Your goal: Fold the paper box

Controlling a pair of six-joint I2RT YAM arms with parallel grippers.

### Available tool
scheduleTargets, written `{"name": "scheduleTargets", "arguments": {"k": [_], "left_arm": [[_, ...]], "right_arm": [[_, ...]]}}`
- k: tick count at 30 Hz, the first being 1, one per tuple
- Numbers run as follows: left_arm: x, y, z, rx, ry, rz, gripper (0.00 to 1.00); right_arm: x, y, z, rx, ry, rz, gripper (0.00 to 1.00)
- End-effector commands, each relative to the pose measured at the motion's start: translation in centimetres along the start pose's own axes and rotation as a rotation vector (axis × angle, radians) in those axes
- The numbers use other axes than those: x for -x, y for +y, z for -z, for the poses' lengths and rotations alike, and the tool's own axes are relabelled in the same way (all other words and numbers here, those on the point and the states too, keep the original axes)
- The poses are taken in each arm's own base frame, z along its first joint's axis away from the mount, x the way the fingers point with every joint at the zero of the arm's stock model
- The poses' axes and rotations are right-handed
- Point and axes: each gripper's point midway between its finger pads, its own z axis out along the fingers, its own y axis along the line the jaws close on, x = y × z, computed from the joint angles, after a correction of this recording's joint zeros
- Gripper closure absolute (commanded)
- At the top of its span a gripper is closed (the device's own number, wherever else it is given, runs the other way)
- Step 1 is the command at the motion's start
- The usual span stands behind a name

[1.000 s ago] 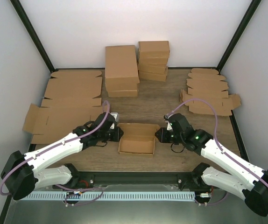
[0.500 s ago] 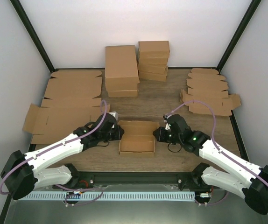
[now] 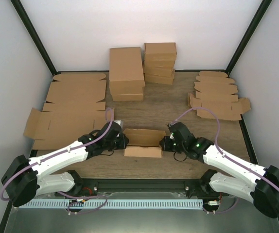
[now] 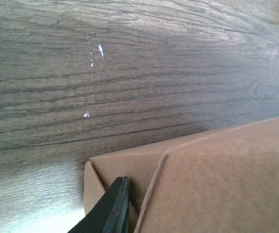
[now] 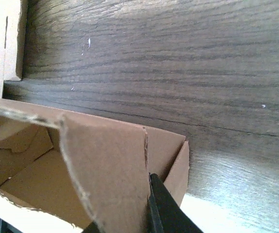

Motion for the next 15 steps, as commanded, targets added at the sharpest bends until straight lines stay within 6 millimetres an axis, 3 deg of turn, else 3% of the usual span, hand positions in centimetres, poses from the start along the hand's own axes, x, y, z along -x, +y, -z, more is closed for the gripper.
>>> {"name": "scheduleTargets", "arguments": {"k": [1, 8, 15], "left_arm": [[1.3, -1.4, 0.9, -0.023, -0.028, -0.031, 0.77], [0.9, -0.9, 2.7, 0.018, 0.006, -0.080, 0.29], [1.9, -1.0, 7.0, 0.038, -0.030, -0.155, 0.03]], "right_arm": [[1.5, 0.5, 0.6, -0.030, -0.052, 0.056, 0.94], [1.6, -0.3, 0.4, -0.063, -0.061, 0.090, 0.95], [1.9, -0.1, 0.3, -0.066, -0.068, 0.122, 0.96]]}}
